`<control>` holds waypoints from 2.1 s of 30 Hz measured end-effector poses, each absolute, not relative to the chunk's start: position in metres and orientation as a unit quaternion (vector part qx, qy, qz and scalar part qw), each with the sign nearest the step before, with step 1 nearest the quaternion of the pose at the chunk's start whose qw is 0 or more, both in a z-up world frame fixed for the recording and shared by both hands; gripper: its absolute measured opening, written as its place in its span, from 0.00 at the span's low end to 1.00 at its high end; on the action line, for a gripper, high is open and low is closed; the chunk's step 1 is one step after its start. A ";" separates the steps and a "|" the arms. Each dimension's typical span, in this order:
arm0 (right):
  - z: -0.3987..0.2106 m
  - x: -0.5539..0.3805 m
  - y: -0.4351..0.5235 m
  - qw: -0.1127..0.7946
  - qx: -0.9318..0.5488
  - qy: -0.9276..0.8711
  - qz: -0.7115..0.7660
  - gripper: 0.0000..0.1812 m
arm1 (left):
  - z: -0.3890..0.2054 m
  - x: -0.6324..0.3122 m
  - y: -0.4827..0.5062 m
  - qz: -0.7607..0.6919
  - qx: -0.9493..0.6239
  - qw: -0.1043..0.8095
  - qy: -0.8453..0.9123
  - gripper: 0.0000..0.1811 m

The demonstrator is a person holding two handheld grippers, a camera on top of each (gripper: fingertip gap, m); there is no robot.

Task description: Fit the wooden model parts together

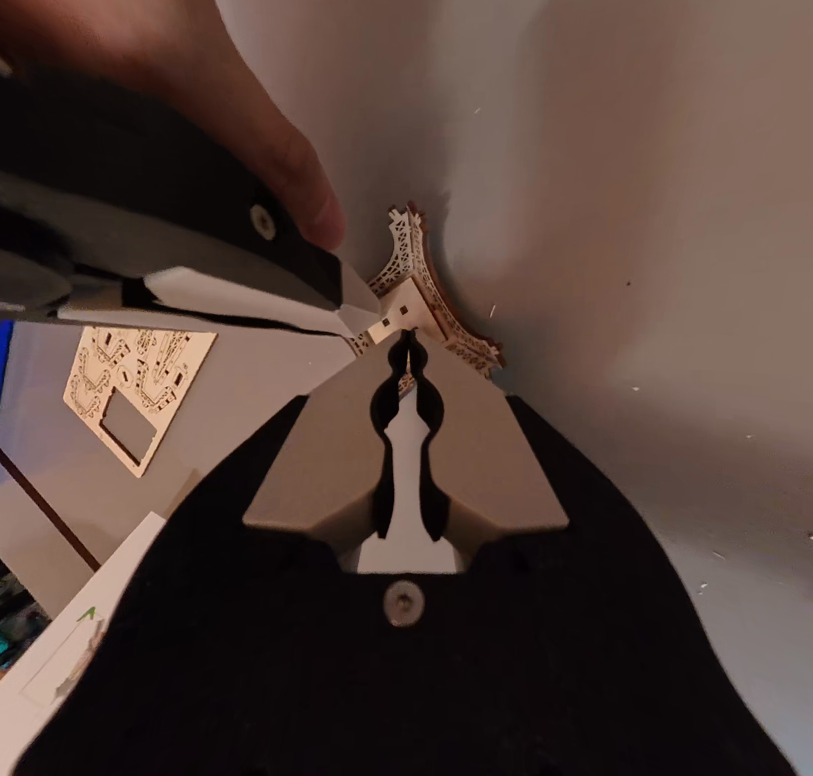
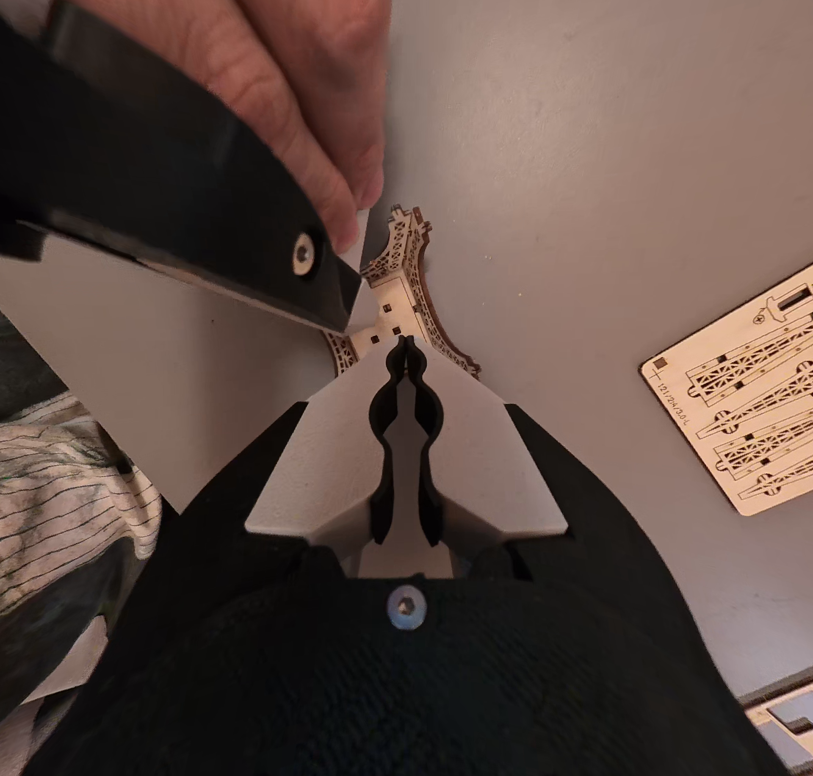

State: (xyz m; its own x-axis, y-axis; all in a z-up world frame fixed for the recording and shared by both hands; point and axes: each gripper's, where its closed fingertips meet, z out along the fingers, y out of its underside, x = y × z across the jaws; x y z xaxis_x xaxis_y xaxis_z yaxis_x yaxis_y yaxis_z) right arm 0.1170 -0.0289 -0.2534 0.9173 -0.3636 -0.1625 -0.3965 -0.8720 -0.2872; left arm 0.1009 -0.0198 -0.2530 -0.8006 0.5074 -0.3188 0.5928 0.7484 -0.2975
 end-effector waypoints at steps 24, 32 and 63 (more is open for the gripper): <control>-0.253 0.117 -0.029 0.188 -0.957 0.200 0.092 0.00 | -0.253 0.090 -0.015 -0.122 0.315 0.038 0.940 0.00; -0.254 0.121 -0.030 0.155 -0.963 0.202 0.088 0.00 | -0.253 0.092 -0.013 -0.084 0.309 0.035 0.947 0.00; -0.253 0.118 -0.026 0.156 -0.951 0.241 0.112 0.00 | -0.249 0.094 -0.013 -0.100 0.267 0.068 0.956 0.00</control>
State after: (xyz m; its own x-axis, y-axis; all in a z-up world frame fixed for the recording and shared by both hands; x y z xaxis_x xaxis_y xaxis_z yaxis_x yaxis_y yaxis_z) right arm 0.1181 -0.0265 -0.2533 0.8584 -0.4239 -0.2890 -0.4941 -0.8346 -0.2435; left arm 0.0938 -0.0129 -0.2494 -0.8482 0.4972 -0.1825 0.5242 0.8374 -0.1550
